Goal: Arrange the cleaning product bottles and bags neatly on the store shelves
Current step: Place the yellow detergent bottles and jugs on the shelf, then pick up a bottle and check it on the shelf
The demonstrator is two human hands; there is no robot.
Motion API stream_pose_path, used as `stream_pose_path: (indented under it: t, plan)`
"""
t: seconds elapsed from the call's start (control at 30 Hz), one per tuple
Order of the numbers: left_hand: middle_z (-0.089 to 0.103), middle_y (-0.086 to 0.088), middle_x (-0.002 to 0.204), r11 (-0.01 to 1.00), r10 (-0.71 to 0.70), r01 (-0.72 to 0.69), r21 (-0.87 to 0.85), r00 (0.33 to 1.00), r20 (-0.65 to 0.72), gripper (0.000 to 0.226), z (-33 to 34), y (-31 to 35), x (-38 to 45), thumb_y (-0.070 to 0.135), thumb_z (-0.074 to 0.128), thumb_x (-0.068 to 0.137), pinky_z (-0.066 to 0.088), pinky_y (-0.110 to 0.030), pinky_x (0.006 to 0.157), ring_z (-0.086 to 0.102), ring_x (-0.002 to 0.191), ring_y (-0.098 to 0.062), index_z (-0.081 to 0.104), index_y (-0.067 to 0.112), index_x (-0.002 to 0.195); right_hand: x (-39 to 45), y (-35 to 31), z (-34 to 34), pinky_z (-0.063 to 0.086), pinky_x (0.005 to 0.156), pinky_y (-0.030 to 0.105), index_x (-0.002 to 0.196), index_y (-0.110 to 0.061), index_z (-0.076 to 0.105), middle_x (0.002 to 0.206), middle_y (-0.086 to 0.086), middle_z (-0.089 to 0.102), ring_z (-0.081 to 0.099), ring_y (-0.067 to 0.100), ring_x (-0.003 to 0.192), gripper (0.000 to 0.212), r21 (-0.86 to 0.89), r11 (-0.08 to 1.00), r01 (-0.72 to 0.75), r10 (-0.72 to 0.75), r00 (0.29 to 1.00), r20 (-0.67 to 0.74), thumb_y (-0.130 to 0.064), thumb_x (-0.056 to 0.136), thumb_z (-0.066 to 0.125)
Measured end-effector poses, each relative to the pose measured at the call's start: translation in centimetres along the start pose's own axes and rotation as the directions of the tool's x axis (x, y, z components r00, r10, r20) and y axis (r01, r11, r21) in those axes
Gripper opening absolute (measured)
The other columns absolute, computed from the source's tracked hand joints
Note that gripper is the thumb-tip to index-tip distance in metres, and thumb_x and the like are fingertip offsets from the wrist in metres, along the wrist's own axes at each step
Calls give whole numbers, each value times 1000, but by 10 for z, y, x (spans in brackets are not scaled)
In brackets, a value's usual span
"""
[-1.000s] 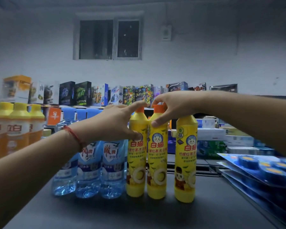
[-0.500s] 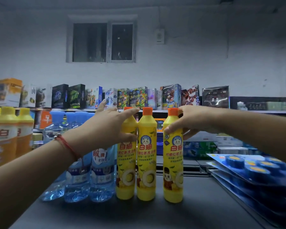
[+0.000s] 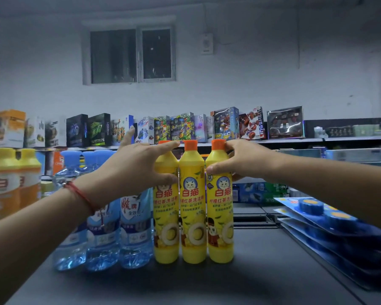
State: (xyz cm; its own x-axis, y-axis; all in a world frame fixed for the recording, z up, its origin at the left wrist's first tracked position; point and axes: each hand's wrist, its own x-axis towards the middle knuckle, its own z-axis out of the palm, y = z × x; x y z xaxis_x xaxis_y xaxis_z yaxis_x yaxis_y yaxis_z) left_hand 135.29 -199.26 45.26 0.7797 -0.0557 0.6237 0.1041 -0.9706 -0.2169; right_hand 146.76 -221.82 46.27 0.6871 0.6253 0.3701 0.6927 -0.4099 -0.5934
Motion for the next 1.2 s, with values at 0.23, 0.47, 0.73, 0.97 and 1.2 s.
stream_pose_path:
  t: [0.23, 0.47, 0.73, 0.97, 1.2]
  plan:
    - [75, 9, 111, 994, -19, 23, -111, 999, 37, 94, -4, 1, -3, 83, 45, 68, -27, -45, 118, 62, 117, -5, 22, 51, 153, -4, 1, 3, 61, 88, 45, 122, -16, 59, 106, 3, 72, 73, 22, 95, 53, -34, 999, 16, -17, 999, -28, -39, 80, 81]
    - [50, -2, 152, 999, 6, -2, -47, 997, 75, 96, -1, 1, -11, 80, 43, 72, -5, -49, 126, 20, 154, -19, 12, 47, 156, -15, 2, 9, 61, 78, 31, 114, -27, 57, 96, -9, 68, 69, 8, 86, 36, -37, 999, 30, -33, 997, -76, -41, 87, 74]
    - [45, -11, 154, 997, 10, -2, 75, 995, -103, 78, -1, 23, -45, 75, 35, 90, 25, -55, 120, 35, 146, -32, 34, 31, 156, -63, -6, 16, 49, 92, 35, 149, -30, 35, 143, 1, 56, 57, 21, 123, 68, -554, 829, -83, 56, 996, -66, -65, 93, 52]
    - [37, 2, 156, 997, 11, 1, -75, 987, 160, 81, -17, 67, -91, 77, 36, 91, 31, -44, 118, 34, 143, -21, 13, 39, 158, -127, -18, 14, 27, 120, 32, 158, -34, 22, 165, -12, 25, 27, 9, 149, 81, -657, 751, -70, 92, 996, -1, -68, 90, 50]
    - [43, 0, 151, 989, 12, 42, -145, 936, 351, 80, -7, 103, -102, 83, 39, 85, 47, -44, 104, 48, 134, -25, 30, 39, 150, -183, 11, -2, 23, 120, 30, 155, -36, 29, 164, -13, 24, 26, 11, 149, 75, -703, 705, -90, 152, 988, 26, -66, 90, 52]
